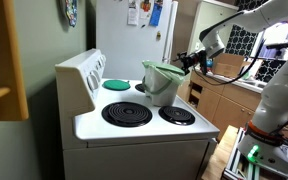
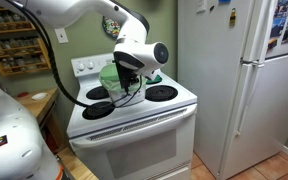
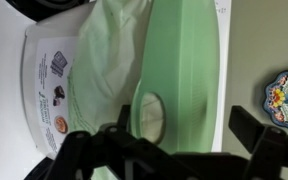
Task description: Open the white and green bin.
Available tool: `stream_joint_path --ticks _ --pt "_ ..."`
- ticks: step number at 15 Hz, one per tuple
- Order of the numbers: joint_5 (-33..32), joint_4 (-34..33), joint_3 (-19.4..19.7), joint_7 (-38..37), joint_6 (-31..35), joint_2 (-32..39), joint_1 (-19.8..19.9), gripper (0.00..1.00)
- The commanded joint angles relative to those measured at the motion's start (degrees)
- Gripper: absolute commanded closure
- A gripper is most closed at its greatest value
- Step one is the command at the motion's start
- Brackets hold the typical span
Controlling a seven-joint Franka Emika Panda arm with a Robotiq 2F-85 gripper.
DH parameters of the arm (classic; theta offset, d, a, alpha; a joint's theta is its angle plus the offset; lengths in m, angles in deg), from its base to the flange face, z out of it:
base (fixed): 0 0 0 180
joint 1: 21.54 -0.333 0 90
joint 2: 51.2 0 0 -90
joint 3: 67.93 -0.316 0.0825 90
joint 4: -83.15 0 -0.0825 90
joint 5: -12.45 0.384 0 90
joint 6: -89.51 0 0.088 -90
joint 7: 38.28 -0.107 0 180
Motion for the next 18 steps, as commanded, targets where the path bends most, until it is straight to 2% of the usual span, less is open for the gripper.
stream_joint_path --ticks 1,6,14,18 --pt "2.48 0.21 0.36 1.91 -1.86 -0.72 0.25 0.0" --pt "1.15 -0.8 -0.04 0.58 -4.26 -3.54 0.41 0.0" --pt "-1.29 -1.34 -0.88 -0.66 -2.8 -4.85 0.8 0.0" --pt "0.24 -2.68 -1.46 -0.41 -2.53 -5.69 0.19 0.0"
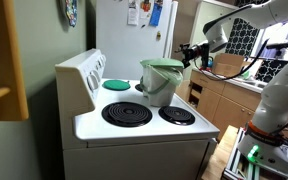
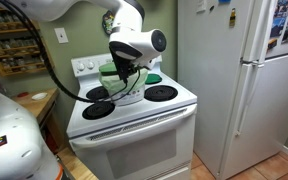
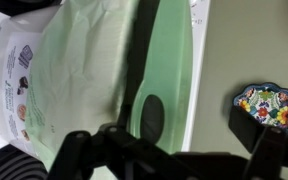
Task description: Open the white and green bin.
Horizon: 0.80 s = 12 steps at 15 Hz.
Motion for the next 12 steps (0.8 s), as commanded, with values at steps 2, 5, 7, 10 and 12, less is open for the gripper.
stream_joint_path --ticks 2,5,7,10,12 --pt "1.06 -2.36 -1.55 -1.44 1.58 -2.08 -0.38 0.0" --pt "1.59 -4.71 -2.26 -1.61 2.44 -2.28 -0.52 0.0" --pt "1.59 -6.2 -2.84 -1.8 3.52 -2.1 -0.79 0.0" --pt "1.52 -8.82 -4.12 -3.09 5.28 -1.53 -1.41 0.0" --pt "1.47 -10.63 -4.86 -4.04 6.25 -1.14 -2.05 0.0"
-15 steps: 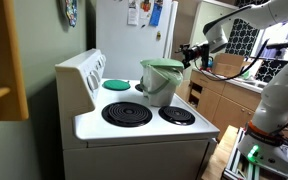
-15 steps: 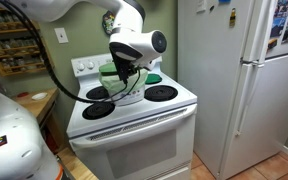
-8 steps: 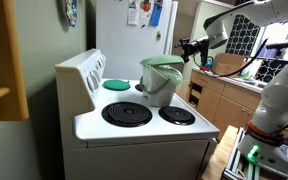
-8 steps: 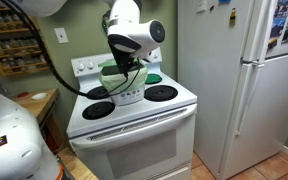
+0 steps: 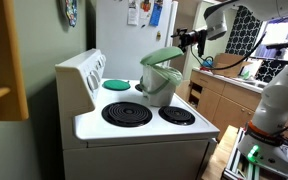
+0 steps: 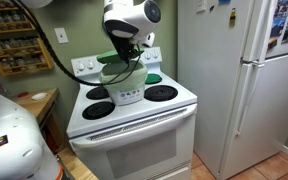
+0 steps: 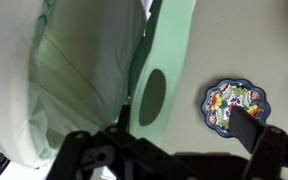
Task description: Open the white and green bin.
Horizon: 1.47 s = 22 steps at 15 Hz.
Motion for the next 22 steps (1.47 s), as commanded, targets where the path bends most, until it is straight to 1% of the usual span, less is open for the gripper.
stream_joint_path --ticks 1,8,13,18,22 --pt "0.65 -3.12 -1.25 -2.49 2.41 0.81 -1.55 0.0" --pt "0.78 -9.45 -2.7 -4.03 5.57 3.41 -3.65 0.0" --pt "2.48 -13.12 -2.59 -3.59 6.31 5.45 -4.78 0.0" --pt "6.45 -15.41 -2.72 -3.18 5.37 6.81 -5.74 0.0" --pt "7.72 -15.88 -3.38 -3.38 5.62 7.53 -6.34 0.0"
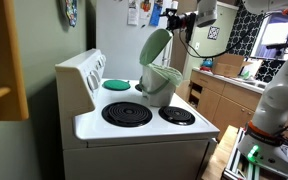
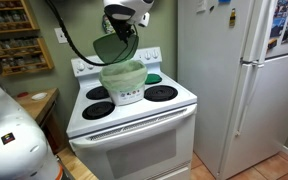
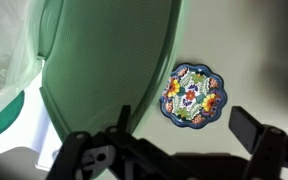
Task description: Open the white and green bin.
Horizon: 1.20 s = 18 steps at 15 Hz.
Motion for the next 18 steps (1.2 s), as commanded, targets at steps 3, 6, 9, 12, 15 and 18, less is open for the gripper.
stream_joint_path --ticks 3,6,9,12,15,18 --pt "0.26 -0.58 -0.43 -1.25 1.18 0.57 -0.22 0.0" --pt "-2.45 -0.12 -0.33 -3.01 2.64 -0.5 0.52 0.0" --pt "-8.32 0.77 -0.32 -6.49 4.67 -2.03 1.53 0.0" --pt "-18.36 2.42 -0.36 -13.23 5.15 -5.22 2.81 0.0" --pt "-28.67 6.83 -0.08 -19.95 4.0 -11.48 4.2 0.0" --pt "-33.5 11.01 1.69 -22.83 0.47 -17.43 4.55 0.0"
